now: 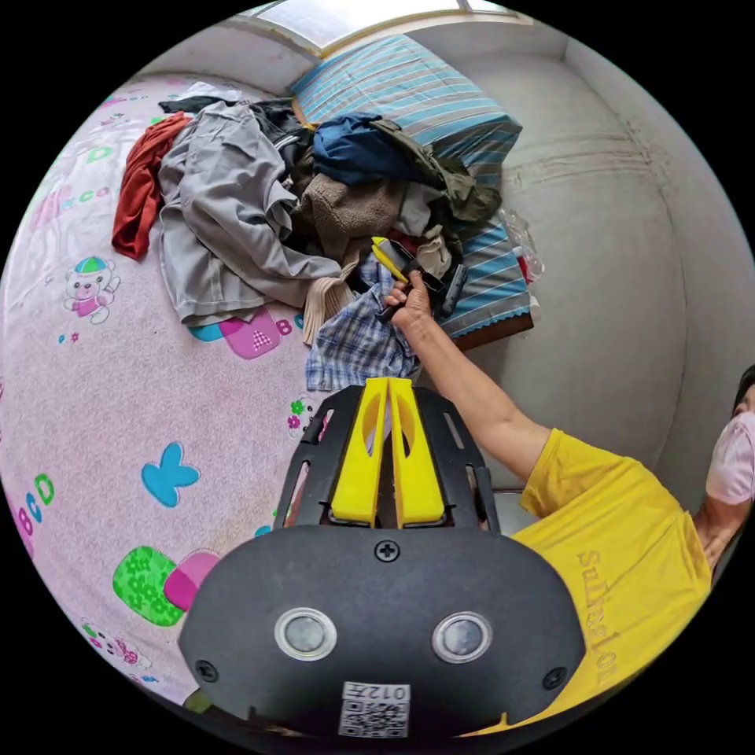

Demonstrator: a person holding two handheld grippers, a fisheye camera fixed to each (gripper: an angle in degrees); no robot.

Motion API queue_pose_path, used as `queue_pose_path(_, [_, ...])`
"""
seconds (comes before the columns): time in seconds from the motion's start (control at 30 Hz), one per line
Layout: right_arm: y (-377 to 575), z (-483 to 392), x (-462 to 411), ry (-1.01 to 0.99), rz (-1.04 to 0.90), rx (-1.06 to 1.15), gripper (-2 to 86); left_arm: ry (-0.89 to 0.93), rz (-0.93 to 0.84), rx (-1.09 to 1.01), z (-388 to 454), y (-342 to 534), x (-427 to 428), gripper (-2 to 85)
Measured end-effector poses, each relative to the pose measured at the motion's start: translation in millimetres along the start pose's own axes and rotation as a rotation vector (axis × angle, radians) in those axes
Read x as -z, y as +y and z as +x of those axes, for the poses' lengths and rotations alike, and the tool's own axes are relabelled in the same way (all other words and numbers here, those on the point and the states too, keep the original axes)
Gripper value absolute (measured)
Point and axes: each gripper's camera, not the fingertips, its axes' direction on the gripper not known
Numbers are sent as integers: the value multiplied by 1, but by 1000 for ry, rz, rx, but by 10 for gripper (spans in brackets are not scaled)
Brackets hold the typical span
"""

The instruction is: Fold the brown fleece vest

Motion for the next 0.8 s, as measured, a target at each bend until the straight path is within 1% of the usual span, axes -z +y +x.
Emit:
queue_pose_path(0.13, [-40, 20, 1, 31, -13, -79, 93, -67, -22, 15, -10, -103, -21, 7])
queue_pose_path(0.23, [-57, 29, 13, -27, -29, -125, 103, -51, -7, 61, -25, -165, -34, 12])
queue_pose_path(0.33, [-61, 27, 48, -228, 6, -113, 61, -43, 7, 120, -40, -217, -48, 23])
queue_pose_path(0.37, [-59, 25, 65, -334, 22, -86, 43, -38, 21, 144, -46, -234, -53, 31])
queue_pose_path(0.5, [-47, 39, 131, -678, 100, -111, 25, 42, 62, 233, -66, -280, -68, 68])
queue_pose_path(0.57, [-44, 45, 157, -739, 107, -106, 22, 133, 93, 300, -81, -304, -81, 98])
queue_pose_path(0.67, [-38, 48, 197, -770, 84, -55, 18, 253, 107, 338, -93, -331, -99, 127])
queue_pose_path(0.8, [-24, 57, 247, -807, 78, -29, 16, 287, 117, 371, -101, -344, -110, 138])
